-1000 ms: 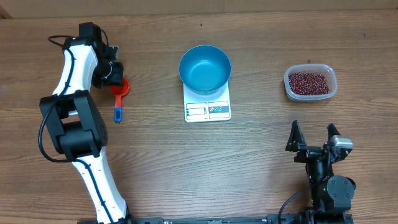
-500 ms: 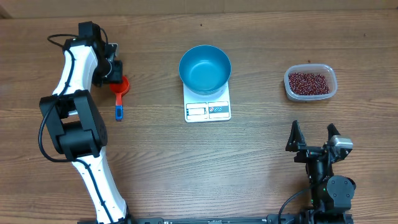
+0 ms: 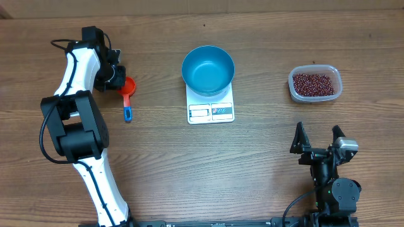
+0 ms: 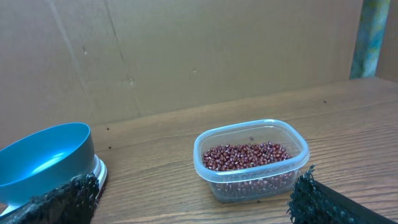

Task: Scoop item into bowl and weigh 150g on scale
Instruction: 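Close the left gripper on the red scoop's handle, then lift the red scoop and carry it toward the right gripper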

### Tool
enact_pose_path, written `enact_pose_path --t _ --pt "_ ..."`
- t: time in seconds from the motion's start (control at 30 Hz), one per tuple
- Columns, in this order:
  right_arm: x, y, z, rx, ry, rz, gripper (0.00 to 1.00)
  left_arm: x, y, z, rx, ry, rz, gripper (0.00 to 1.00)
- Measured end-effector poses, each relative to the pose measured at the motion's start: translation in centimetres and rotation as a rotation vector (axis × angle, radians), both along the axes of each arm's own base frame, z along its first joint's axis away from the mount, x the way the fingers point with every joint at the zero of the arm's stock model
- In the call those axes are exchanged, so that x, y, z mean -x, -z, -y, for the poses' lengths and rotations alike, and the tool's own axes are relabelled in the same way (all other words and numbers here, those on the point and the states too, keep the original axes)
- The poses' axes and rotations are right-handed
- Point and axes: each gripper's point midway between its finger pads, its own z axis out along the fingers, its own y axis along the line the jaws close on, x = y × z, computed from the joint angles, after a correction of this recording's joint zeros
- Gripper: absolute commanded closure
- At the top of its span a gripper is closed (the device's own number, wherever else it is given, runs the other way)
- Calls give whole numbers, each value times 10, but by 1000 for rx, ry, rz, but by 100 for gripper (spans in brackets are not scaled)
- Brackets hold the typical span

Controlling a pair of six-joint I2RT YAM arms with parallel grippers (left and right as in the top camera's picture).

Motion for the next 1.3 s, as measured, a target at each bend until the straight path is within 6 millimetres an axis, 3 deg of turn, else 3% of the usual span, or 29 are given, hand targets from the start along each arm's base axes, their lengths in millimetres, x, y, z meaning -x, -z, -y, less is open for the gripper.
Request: enact_pose_path --t 0.23,0.37,0.47,0.57,0.67,0.77,0.9,1.07,1.2,1.3 --pt "0 0 0 0 0 -1 0 2 -1 0 14 -100 -14 96" --pt "0 0 0 0 0 0 0 -11 -18 -1 35 -240 17 96" --pt "0 0 0 1 0 0 0 -40 -53 3 112 -375 118 96" --pt "0 0 0 0 0 0 0 -73 -101 12 250 -549 239 96" --pt "0 0 0 0 0 0 0 -91 -136 21 382 -713 301 96" --pt "0 0 0 0 0 0 0 -97 -152 35 478 -802 299 96" --pt "0 0 0 0 0 0 0 -99 -162 76 579 -809 250 96" --pt "0 0 0 0 0 0 0 -94 -172 153 638 -690 202 96" --pt "0 0 0 0 0 0 0 -80 -179 211 633 -563 179 96" --pt "0 0 0 0 1 0 0 -67 -180 241 610 -503 165 96"
